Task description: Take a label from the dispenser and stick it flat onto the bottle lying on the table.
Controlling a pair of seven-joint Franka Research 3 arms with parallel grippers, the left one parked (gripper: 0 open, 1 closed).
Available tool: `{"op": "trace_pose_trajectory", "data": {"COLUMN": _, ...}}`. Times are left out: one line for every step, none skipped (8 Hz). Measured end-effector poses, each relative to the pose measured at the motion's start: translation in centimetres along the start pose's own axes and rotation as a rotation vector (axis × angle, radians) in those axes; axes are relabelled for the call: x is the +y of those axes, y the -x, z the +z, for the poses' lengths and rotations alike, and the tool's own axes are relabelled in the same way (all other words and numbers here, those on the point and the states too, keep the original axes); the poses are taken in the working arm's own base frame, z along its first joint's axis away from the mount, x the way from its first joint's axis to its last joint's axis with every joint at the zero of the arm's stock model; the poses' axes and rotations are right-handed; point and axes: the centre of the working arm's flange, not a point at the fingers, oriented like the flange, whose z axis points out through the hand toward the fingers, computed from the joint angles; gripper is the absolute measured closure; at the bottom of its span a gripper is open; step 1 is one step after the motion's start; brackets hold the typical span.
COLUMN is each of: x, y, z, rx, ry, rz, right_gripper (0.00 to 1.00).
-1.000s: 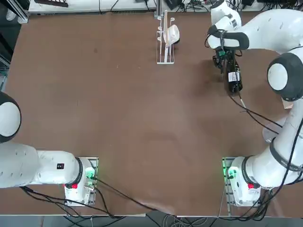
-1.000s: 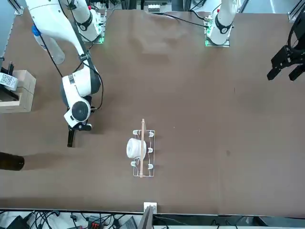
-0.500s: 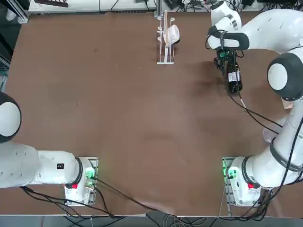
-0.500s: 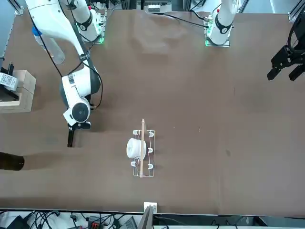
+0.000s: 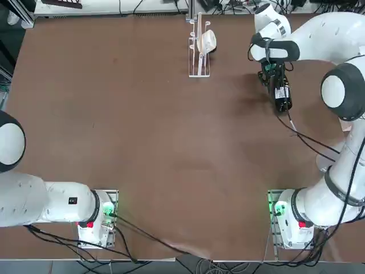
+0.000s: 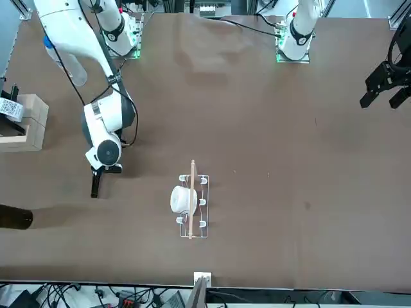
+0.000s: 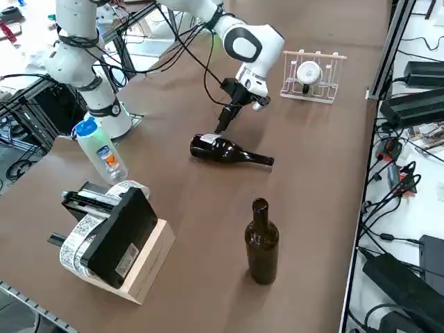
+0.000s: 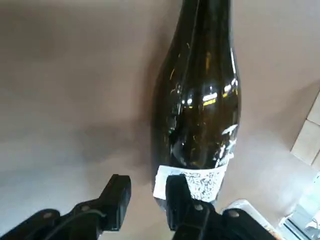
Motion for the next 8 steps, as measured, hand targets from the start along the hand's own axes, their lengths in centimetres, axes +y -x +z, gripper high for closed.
{"op": "trace_pose_trajectory", "data": {"x": -0.1, "y": -0.1, "z": 0.2, "rx": -0.001, "ry": -0.001, "rz": 0.000, "right_gripper": 0.54}}
{"op": "trace_pose_trajectory", "data": {"x": -0.2, "y": -0.3, "z": 0.6, "rx": -0.003, "ry": -0.001, "rz": 0.000, "right_gripper": 0.54}}
{"op": "trace_pose_trajectory", "data": {"x": -0.3, "y": -0.4, "z": 0.9, "rx": -0.006, "ry": 0.000, "rz": 0.001, "right_gripper": 0.54}}
{"op": "trace_pose_trajectory", "data": {"x": -0.4, "y": -0.4, "z": 1.0, "rx": -0.007, "ry": 0.000, "rz": 0.005, "right_gripper": 0.54}}
{"op": "trace_pose_trajectory", "data": {"x": -0.5, "y": -0.5, "z": 1.2, "rx": -0.008, "ry": 0.000, "rz": 0.009, "right_gripper": 0.54}}
{"op": "trace_pose_trajectory", "data": {"x": -0.6, "y": -0.5, "z": 1.3, "rx": -0.007, "ry": -0.001, "rz": 0.011, "right_gripper": 0.54}}
{"op": "trace_pose_trajectory", "data": {"x": -0.7, "y": -0.6, "z": 1.4, "rx": -0.006, "ry": -0.001, "rz": 0.012, "right_gripper": 0.54}}
{"op": "trace_pose_trajectory", "data": {"x": -0.7, "y": -0.6, "z": 1.4, "rx": -0.007, "ry": -0.001, "rz": 0.012, "right_gripper": 0.54}}
